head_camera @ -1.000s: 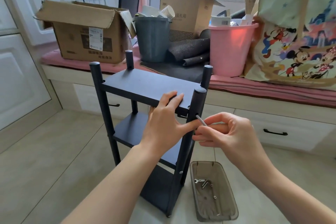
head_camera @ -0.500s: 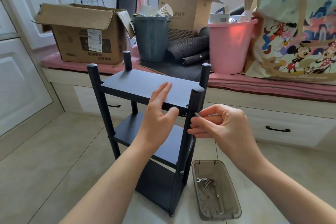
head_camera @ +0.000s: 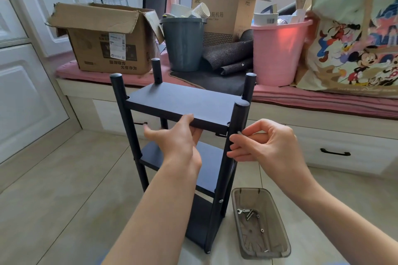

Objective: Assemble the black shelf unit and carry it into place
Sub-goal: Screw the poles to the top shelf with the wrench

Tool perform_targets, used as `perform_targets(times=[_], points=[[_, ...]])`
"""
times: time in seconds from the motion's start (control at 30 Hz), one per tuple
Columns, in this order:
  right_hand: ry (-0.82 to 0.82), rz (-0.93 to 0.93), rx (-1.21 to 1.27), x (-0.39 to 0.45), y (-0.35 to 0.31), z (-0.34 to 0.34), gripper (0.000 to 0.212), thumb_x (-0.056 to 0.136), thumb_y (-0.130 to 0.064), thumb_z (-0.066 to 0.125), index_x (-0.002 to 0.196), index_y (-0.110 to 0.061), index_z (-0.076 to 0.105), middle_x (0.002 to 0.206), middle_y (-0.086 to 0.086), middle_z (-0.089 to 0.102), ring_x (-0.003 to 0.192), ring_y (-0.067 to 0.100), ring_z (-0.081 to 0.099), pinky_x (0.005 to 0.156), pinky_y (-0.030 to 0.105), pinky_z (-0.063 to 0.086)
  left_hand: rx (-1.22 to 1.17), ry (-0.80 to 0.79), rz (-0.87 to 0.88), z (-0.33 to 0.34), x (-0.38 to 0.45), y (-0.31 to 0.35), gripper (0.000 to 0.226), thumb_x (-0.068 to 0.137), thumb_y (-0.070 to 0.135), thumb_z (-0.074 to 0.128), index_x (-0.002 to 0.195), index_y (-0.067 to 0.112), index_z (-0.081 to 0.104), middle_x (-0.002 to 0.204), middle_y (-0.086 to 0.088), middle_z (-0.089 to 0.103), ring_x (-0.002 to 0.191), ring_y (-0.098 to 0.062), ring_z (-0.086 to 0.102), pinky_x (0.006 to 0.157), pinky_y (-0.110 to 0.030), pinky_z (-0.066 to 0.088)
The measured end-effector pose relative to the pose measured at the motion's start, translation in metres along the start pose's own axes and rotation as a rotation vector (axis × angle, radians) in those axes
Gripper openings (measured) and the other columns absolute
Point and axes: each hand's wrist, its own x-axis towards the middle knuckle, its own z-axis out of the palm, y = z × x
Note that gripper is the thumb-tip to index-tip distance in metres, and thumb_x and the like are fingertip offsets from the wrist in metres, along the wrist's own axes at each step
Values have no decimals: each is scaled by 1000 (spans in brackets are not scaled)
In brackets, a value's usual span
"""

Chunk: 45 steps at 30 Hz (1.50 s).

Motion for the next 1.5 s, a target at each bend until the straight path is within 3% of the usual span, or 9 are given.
perform_targets(times=[0.07, 0.13, 0.3, 0.4, 0.77, 0.87, 1.03, 1.37, 1.5], points=[[3, 4, 6, 0, 0, 1, 24, 79, -12, 80, 83, 1, 60, 69, 11, 74, 62, 30, 74, 54, 31, 59, -65, -105, -183, 4, -2, -3, 49, 90, -2, 68, 135, 2, 49, 124, -23, 65, 103, -35, 70, 80, -39, 62], [9, -2, 3, -1, 0, 3, 24, 79, -13, 79, 83, 1, 60, 68, 12, 74, 61, 30, 73, 53, 31, 59, -40, -228, -300, 5, -5, -8, 25, 91, 4, 69, 115, -1, 62, 117, -22, 70, 104, -33, 70, 84, -37, 60], [26, -9, -10, 0, -1, 2, 21, 82, -12, 78, 82, 1, 62, 67, 13, 73, 59, 31, 73, 52, 31, 59, -48, -292, -355, 12, -4, -18, 35, 93, -1, 65, 126, -7, 56, 106, -19, 70, 92, -29, 73, 96, -48, 55], [29, -14, -26, -1, -1, 1, 20, 82, -12, 77, 82, 1, 62, 67, 12, 73, 58, 31, 73, 52, 31, 59, -19, -277, -352, 10, 0, -23, 42, 95, -4, 60, 135, -7, 51, 125, -26, 64, 111, -38, 67, 100, -52, 53], [13, -35, -76, -3, -2, 3, 19, 82, -9, 76, 82, 2, 60, 66, 11, 73, 57, 29, 72, 51, 30, 58, -33, -276, -319, 10, -2, -22, 40, 94, -3, 61, 133, -10, 52, 130, -30, 61, 112, -39, 66, 80, -38, 60], [11, -38, -86, -3, -2, 1, 18, 83, -8, 75, 83, 2, 61, 67, 11, 73, 57, 29, 72, 52, 30, 58, -33, -291, -330, 9, -1, -21, 40, 95, -5, 59, 134, -12, 51, 131, -31, 60, 116, -41, 64, 83, -39, 59], [5, -38, -92, -3, -1, 1, 17, 82, -8, 77, 80, -2, 61, 65, 12, 72, 56, 29, 72, 51, 30, 58, -70, -340, -328, 9, 0, -16, 25, 95, -5, 58, 119, 0, 54, 94, -15, 64, 88, -28, 67, 74, -33, 62], [7, -43, -97, -4, -1, 2, 19, 81, -10, 78, 80, -2, 60, 64, 11, 72, 55, 28, 72, 51, 29, 58, -33, -313, -203, 12, -4, -20, 30, 92, -4, 65, 120, -13, 58, 91, -17, 67, 84, -28, 70, 73, -33, 64], [11, -40, -98, -3, -1, 1, 19, 81, -10, 77, 80, -3, 60, 64, 11, 72, 54, 28, 71, 50, 28, 57, -59, -345, -227, 13, -4, -20, 43, 95, -4, 59, 136, -13, 49, 110, -22, 63, 99, -32, 66, 86, -37, 60]])
